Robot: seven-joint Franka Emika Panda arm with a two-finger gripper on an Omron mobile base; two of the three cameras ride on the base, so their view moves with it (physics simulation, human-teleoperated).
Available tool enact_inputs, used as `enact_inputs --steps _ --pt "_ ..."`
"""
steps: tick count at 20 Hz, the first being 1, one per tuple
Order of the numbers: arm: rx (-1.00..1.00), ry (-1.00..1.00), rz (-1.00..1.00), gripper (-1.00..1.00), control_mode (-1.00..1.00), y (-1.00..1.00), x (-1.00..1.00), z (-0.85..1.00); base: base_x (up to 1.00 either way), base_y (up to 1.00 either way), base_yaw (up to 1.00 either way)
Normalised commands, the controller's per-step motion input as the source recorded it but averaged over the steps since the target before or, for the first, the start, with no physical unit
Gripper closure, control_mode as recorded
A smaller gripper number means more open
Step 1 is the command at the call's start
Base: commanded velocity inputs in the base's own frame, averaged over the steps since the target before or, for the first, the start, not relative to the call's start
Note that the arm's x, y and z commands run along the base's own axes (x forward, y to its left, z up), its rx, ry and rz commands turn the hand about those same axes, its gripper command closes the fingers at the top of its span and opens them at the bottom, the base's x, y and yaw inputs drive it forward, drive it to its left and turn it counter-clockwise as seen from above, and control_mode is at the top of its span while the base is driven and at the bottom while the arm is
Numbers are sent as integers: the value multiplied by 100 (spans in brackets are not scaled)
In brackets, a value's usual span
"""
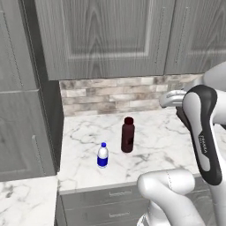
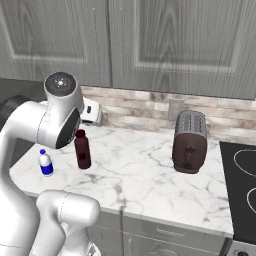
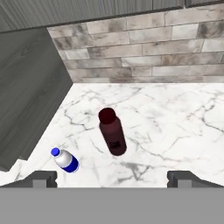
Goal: Place the drinks on the dining counter in a tight cluster.
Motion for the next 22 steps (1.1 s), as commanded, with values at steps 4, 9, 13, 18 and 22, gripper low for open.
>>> enact_inputs --steps 4,9,13,18,22 --pt "0 0 0 -100 100 0 0 0 0 0 0" --pt "0 0 0 -100 100 0 0 0 0 0 0" --pt "0 0 0 -100 100 0 0 0 0 0 0" --pt "0 0 0 -100 -100 0 4 0 0 0 0" --pt "4 -6 17 -100 -100 -4 46 -20 0 0 0"
